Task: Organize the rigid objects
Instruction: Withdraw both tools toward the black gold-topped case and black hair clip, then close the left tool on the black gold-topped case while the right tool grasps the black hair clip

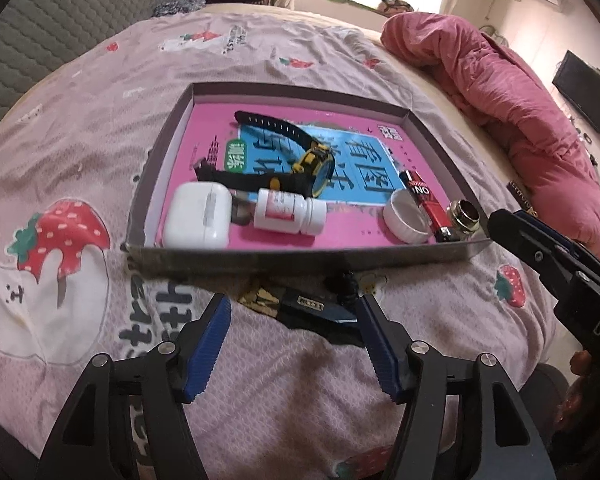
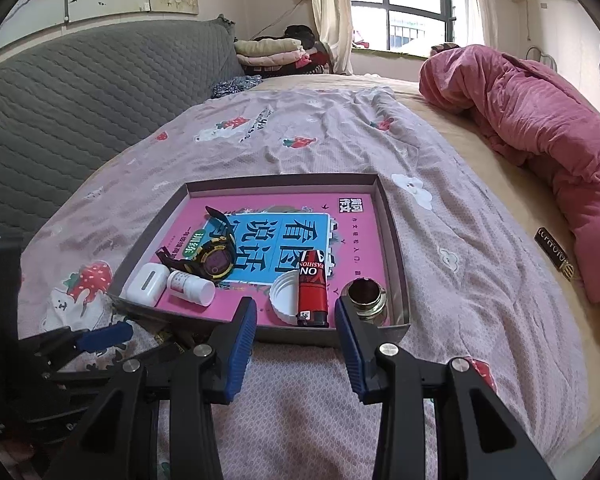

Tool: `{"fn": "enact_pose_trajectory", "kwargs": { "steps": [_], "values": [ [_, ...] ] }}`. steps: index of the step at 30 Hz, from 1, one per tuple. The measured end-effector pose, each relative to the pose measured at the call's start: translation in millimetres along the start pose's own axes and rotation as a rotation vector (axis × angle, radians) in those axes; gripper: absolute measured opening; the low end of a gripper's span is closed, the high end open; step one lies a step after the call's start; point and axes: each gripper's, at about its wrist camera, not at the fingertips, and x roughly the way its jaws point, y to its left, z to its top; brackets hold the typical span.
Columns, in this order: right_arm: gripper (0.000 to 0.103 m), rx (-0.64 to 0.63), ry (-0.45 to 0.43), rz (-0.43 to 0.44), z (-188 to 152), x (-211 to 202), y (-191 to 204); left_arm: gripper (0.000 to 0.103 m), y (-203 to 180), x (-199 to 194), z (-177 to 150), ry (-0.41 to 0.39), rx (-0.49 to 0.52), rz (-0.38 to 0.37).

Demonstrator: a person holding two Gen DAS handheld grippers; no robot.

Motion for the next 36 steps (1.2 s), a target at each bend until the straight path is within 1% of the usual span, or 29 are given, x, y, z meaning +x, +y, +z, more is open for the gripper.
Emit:
{"fn": "enact_pose_trajectory", "kwargs": {
  "steps": [5, 9, 12, 19, 21, 25, 27, 28, 30, 32, 36],
  "values": [
    [0.04, -0.001, 0.007, 0.008, -1.7, -0.6, 0.4, 0.067, -1.9, 3.8, -1.0, 0.029, -0.081, 0.011],
    [0.04, -0.004, 0.009, 0.015, -3.5, 0.2, 2.0, 0.067, 5.9, 10.3, -0.5, 0.06, -0.184, 0.024],
    [0.04, -0.002, 0.014, 0.02, -4.3, 2.7, 2.2, 0.067, 11.8, 19.6, -0.7, 0.1, -0.277, 0.015],
    [0.04, -0.004, 0.028, 0.032, -8.3, 9.5, 2.2, 0.067, 15.5, 35.3, 4.8, 0.147, -0.395, 0.051],
    [0.04, -0.001, 0.035, 0.035, -9.5, 12.3, 1.8, 0.067, 15.7, 40.8, 6.9, 0.167, -0.413, 0.066],
    [0.04, 0.004, 0.042, 0.035, -10.9, 15.5, 0.6, 0.066, 14.5, 47.2, 8.8, 0.181, -0.445, 0.098],
    [0.04, 0.011, 0.045, 0.036, -11.3, 16.3, 0.1, 0.061, 12.4, 51.1, 8.9, 0.187, -0.451, 0.119],
    [0.04, 0.011, 0.046, 0.037, -11.1, 16.5, 0.2, 0.059, 11.5, 53.1, 8.9, 0.19, -0.443, 0.129],
    [0.04, 0.014, 0.048, 0.037, -11.4, 17.2, 0.1, 0.053, 9.4, 53.8, 8.7, 0.185, -0.421, 0.142],
    [0.04, 0.021, 0.054, 0.047, -11.6, 18.5, 0.1, 0.05, 11.3, 56.1, 11.8, 0.185, -0.406, 0.135],
    [0.04, 0.03, 0.073, 0.088, -12.9, 23.8, 5.9, 0.048, 17.6, 50.8, 9.8, 0.185, -0.363, 0.085]
  ]
}}
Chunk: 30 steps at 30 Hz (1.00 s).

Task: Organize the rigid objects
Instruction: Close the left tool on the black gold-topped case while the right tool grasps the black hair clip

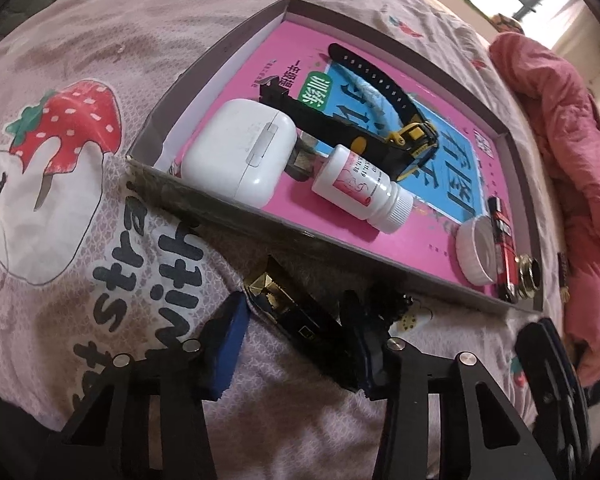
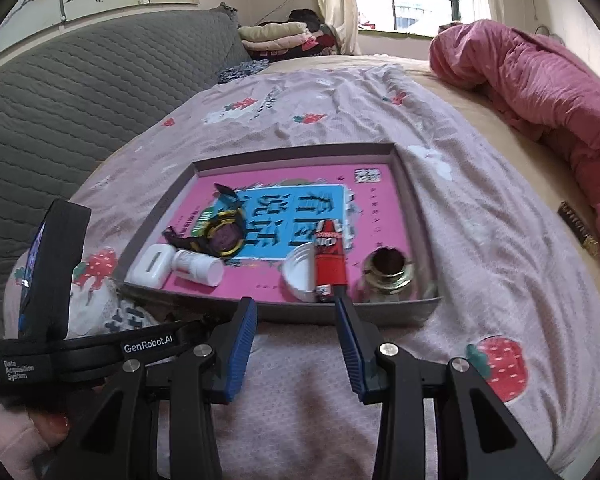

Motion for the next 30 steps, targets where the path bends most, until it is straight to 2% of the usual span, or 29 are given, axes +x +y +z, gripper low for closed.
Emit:
{"fn": "enact_pose_trajectory", "kwargs": {
  "steps": [6, 9, 13, 19, 26, 28, 30],
  "values": [
    [0.04, -0.023, 0.072, 0.071, -7.1, 18.6, 16.2, 0.042, 12.9, -11.1, -1.4, 0.008, 0.08, -0.072],
    [0.04, -0.061, 0.106, 0.083, -14.0, 30.0, 23.2, 0.036, 25.2, -12.8, 1.2, 0.033, 0.071, -0.124],
    [0.04, -0.086, 0.142, 0.112, -17.0, 42.4, 31.2, 0.035, 35.1, -12.2, 2.4, 0.058, 0.057, -0.176],
    [0.04, -0.108, 0.163, 0.109, -15.9, 61.0, 44.1, 0.033, 44.5, -10.8, 1.4, 0.08, 0.045, -0.222],
    [0.04, -0.092, 0.166, 0.097, -19.8, 76.3, 43.2, 0.033, 41.8, -7.2, 3.2, 0.08, 0.043, -0.228],
    [0.038, -0.092, 0.161, 0.097, -19.6, 78.3, 42.8, 0.033, 42.2, -6.3, 3.5, 0.081, 0.038, -0.229],
    [0.027, -0.095, 0.156, 0.085, -19.8, 79.8, 41.8, 0.034, 39.8, -4.9, 4.5, 0.081, 0.036, -0.226]
  ]
}}
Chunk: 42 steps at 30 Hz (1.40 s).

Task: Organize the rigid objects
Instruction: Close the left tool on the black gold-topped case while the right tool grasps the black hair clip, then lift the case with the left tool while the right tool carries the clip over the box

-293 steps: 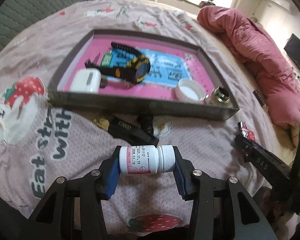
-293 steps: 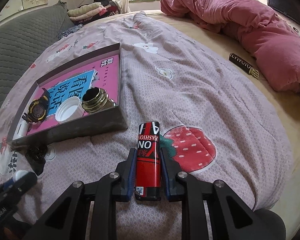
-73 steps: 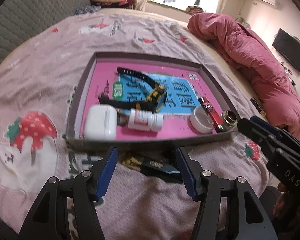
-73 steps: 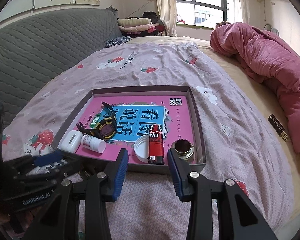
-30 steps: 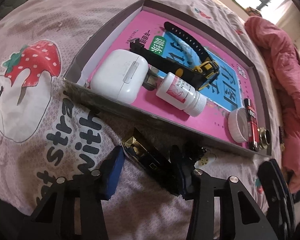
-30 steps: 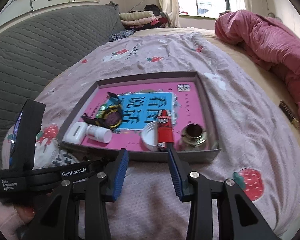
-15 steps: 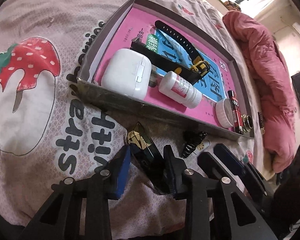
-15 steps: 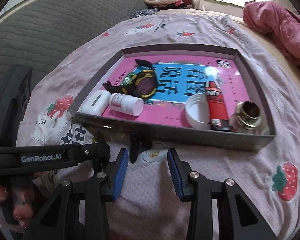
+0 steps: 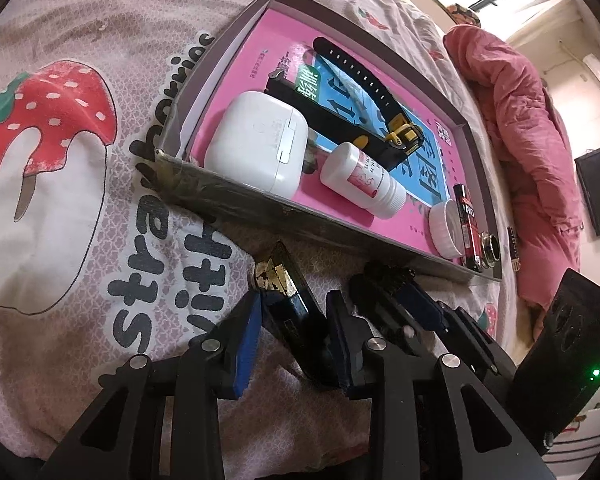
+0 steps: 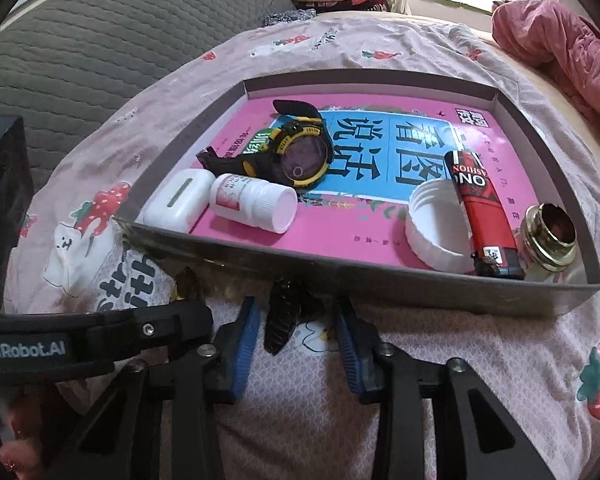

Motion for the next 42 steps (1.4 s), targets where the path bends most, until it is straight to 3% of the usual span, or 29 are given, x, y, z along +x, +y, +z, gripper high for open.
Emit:
{"fn": "enact_pose_trajectory", "kwargs": {
  "steps": [9, 14, 19, 21, 27, 42],
  "values": [
    [0.026, 0.058, -0.033, 0.026, -6.5, -23.1, -20.2, 0.037, -10.2, 7.0, 1.3, -0.008, -0.003, 0.057],
    [0.026, 0.101, -0.06, 0.028, -7.3, -40.5, -35.5, 0.038, -25.4, 13.7, 3.9, -0.006, -0.001, 0.148],
    [0.026, 0.121, -0.081, 0.036, -5.8, -50.3, -40.4, 0.038, -50.9, 28.9, 4.4, -0.016, 0.099, 0.291],
    [0.026, 0.123, -0.088, 0.039, -5.9, -53.6, -41.1, 0.039, -54.4, 31.1, 1.7, -0.032, 0.127, 0.31],
    [0.026, 0.14, -0.115, 0.039, -5.3, -65.8, -45.8, 0.025, -47.6, 23.0, -1.2, -0.057, 0.132, 0.28],
    [0.026, 0.147, -0.169, 0.05, -1.8, -85.6, -43.7, 0.023, -35.2, -17.9, -26.5, -0.072, 0.125, 0.163]
  ]
}}
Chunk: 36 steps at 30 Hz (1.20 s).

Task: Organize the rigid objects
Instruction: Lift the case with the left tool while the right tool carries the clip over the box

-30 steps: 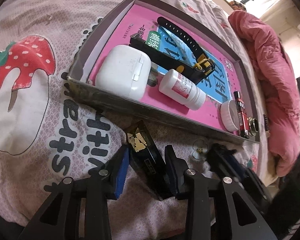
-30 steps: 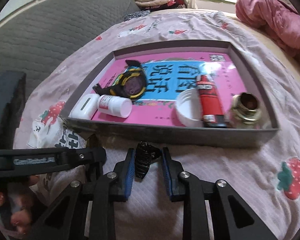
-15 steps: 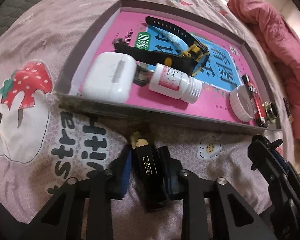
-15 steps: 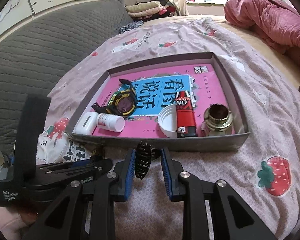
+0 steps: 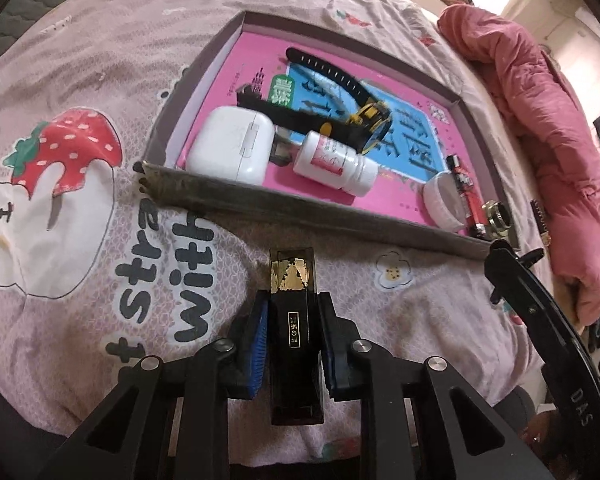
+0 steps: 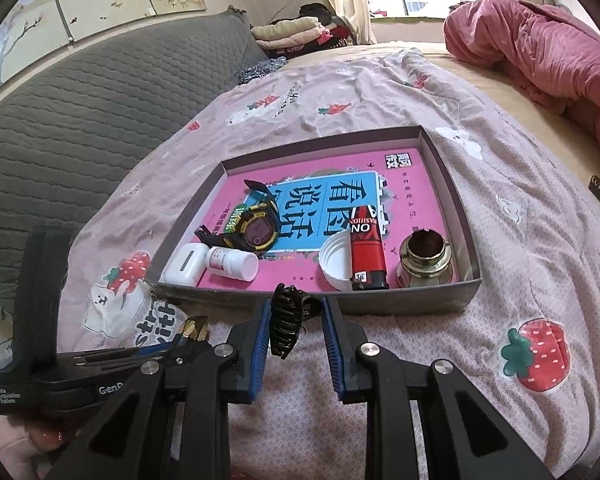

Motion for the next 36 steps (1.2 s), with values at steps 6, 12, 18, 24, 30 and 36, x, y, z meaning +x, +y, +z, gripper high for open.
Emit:
{"fn": "enact_pose_trajectory", "kwargs": {
  "steps": [6, 12, 18, 24, 30, 36],
  "values": [
    [0.026, -0.002, -0.019, 0.015, 2.5, -4.6, 2.3, 0.023, -2.1, -24.7, 0.7, -0.049, 0.04, 0.011],
    [0.026, -0.005, -0.034, 0.024, 4.2, -7.7, 3.3, 0.023, -6.6, -36.7, 7.4, -0.091, 0.046, 0.006],
    [0.026, 0.001, -0.048, 0.026, 6.5, -9.8, -0.1, 0.023, -13.5, -42.4, 16.1, -0.137, 0.062, -0.005],
    [0.026, -0.009, -0.062, 0.018, 10.5, -8.7, -2.5, 0.023, -22.8, -44.8, 24.1, -0.195, 0.111, -0.014],
    [0.026, -0.027, -0.078, 0.008, 16.8, -3.1, -2.4, 0.023, -31.3, -39.9, 31.1, -0.231, 0.162, -0.007],
    [0.026, -0.052, -0.09, -0.01, 20.3, 2.6, -1.2, 0.023, -34.0, -29.0, 38.7, -0.25, 0.18, -0.015]
  ]
}}
